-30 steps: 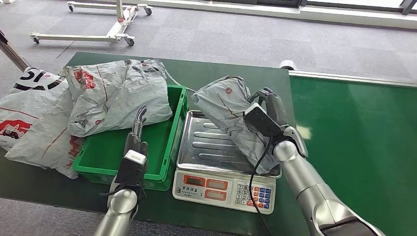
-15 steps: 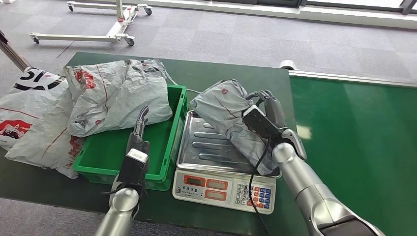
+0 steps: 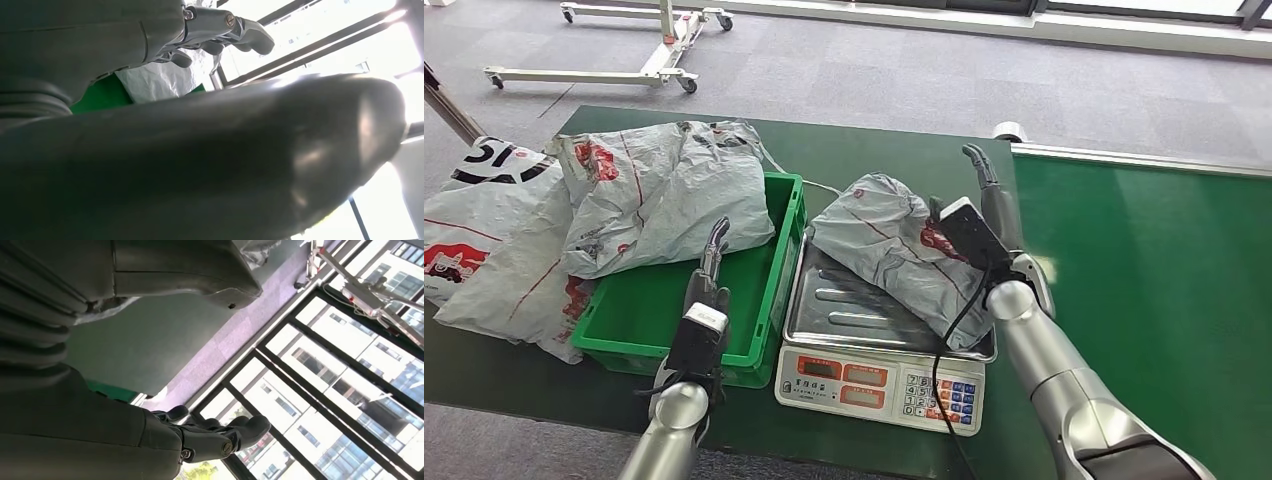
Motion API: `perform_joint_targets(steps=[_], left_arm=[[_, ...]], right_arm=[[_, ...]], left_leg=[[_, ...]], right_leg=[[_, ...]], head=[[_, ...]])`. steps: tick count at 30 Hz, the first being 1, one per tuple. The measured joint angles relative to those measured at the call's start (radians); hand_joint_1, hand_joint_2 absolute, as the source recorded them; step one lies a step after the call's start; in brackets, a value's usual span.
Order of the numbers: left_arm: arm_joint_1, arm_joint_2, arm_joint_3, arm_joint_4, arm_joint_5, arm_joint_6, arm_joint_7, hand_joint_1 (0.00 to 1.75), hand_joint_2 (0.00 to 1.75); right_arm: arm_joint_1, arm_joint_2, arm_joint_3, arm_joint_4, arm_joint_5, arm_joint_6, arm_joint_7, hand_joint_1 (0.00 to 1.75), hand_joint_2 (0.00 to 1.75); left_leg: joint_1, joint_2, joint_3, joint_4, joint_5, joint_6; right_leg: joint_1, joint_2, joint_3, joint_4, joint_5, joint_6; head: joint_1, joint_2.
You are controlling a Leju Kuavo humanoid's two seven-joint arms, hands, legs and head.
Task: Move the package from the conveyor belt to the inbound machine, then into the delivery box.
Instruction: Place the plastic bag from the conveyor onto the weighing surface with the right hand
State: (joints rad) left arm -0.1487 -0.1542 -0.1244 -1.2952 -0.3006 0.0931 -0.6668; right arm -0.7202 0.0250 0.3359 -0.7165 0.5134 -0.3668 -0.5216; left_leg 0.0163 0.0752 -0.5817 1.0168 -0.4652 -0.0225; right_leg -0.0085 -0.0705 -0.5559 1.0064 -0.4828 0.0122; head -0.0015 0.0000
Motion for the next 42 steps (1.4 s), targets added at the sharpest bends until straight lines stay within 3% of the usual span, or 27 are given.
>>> perform_joint_targets(steps=[9, 15, 20, 24, 30, 33, 42], left_arm=[[0.006, 0.000, 0.000, 0.003, 0.005, 0.015, -0.013, 0.00, 0.00], [0.019, 0.003, 0.000, -0.003, 0.011, 0.035, -0.019, 0.00, 0.00], [0.033, 0.009, 0.001, -0.012, -0.009, 0.062, -0.016, 0.00, 0.00], [0.004, 0.016, 0.002, -0.003, -0.078, 0.089, 0.002, 0.00, 0.00], [-0.112, 0.019, 0.000, 0.073, -0.170, 0.099, 0.040, 0.00, 0.00], [-0.171, 0.022, -0.001, 0.127, -0.202, 0.115, 0.054, 0.00, 0.00], [-0.286, 0.037, -0.001, 0.276, -0.274, 0.172, 0.073, 0.00, 0.00]], right_arm=[[0.004, -0.051, -0.044, -0.150, -0.124, 0.039, -0.025, 0.00, 0.00], [0.016, -0.107, -0.108, -0.286, -0.223, 0.004, -0.022, 0.00, 0.00], [0.086, -0.183, -0.207, -0.423, -0.274, -0.010, -0.032, 0.00, 0.00], [0.210, -0.207, -0.309, -0.552, -0.280, -0.008, -0.053, 0.00, 0.00], [0.483, -0.179, -0.423, -0.736, -0.265, 0.040, -0.094, 0.00, 0.00], [0.573, -0.152, -0.444, -0.777, -0.259, 0.054, -0.101, 0.00, 0.00], [0.660, -0.083, -0.446, -0.797, -0.227, 0.097, -0.084, 0.00, 0.00]], left_leg=[[0.000, 0.000, 0.000, 0.000, 0.000, 0.000], [0.000, -0.001, 0.000, 0.001, 0.000, 0.000], [-0.001, -0.003, -0.001, 0.001, -0.001, 0.001], [0.000, -0.005, -0.001, 0.001, -0.001, 0.001], [0.000, -0.006, -0.003, 0.000, -0.001, 0.001], [0.000, -0.006, -0.003, 0.000, 0.000, 0.001], [0.000, -0.006, -0.003, 0.000, 0.001, 0.001]], right_leg=[[0.000, 0.000, 0.000, 0.000, 0.000, 0.000], [0.000, -0.001, 0.000, 0.000, 0.000, 0.000], [-0.001, -0.002, 0.000, -0.001, 0.000, 0.000], [0.000, -0.005, 0.000, -0.001, 0.000, 0.000], [0.000, -0.006, 0.000, -0.001, 0.000, 0.000], [0.000, -0.006, 0.000, -0.001, 0.000, 0.000], [0.000, -0.006, 0.000, -0.001, 0.000, 0.000]], head=[[0.000, 0.000], [0.000, 0.000], [0.000, 0.000], [0.000, 0.000], [0.000, 0.000], [0.000, 0.000], [0.000, 0.000]])
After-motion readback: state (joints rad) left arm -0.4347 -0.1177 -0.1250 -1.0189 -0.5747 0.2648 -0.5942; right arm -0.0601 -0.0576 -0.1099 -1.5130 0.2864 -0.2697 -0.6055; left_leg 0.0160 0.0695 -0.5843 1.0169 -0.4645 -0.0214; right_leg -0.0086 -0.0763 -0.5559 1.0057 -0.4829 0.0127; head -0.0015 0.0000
